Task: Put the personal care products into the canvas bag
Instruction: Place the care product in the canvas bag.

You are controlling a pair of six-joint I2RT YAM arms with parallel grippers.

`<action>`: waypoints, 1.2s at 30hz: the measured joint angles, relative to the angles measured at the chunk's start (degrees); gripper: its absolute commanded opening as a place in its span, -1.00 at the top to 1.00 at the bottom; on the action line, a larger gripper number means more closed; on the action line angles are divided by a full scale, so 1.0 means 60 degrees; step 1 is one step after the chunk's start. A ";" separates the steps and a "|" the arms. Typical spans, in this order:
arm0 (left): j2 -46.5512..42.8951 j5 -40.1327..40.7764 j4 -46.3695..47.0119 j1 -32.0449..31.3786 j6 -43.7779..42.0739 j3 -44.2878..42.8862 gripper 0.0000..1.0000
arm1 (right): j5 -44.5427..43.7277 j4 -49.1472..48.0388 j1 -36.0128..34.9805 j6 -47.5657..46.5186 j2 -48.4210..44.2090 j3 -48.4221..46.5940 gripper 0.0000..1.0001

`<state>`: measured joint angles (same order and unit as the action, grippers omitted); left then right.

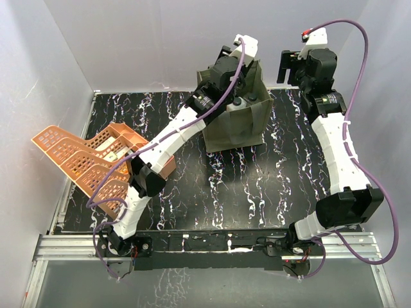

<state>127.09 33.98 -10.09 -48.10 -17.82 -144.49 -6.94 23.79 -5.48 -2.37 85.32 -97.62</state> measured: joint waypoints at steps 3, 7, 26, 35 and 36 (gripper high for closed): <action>0.0000 0.0226 0.0055 0.0186 0.0204 0.0113 1.00 | 0.0106 0.0004 0.0000 0.0040 0.0000 0.0000 -0.56; 0.0000 0.0787 0.0306 0.0342 0.0262 0.0444 1.00 | 0.0240 0.0007 -0.0004 0.0095 0.0000 0.0000 -0.56; -0.0007 0.2004 0.0871 0.0608 0.1162 0.1464 1.00 | 0.0885 0.0026 0.0004 0.0182 0.0131 0.0149 -0.55; -0.0018 0.1982 0.1107 0.1096 0.1716 0.2237 1.00 | 0.1257 0.0029 0.0004 0.0222 0.0667 0.0149 -0.55; -0.0018 0.1945 0.1122 0.1147 0.1734 0.2317 1.00 | 0.1268 0.0033 0.0007 0.0229 0.0692 0.0149 -0.55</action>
<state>126.98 45.65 -3.36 -41.21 -7.42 -130.58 0.67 23.99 -5.43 -0.99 89.47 -96.73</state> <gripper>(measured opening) 0.477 0.776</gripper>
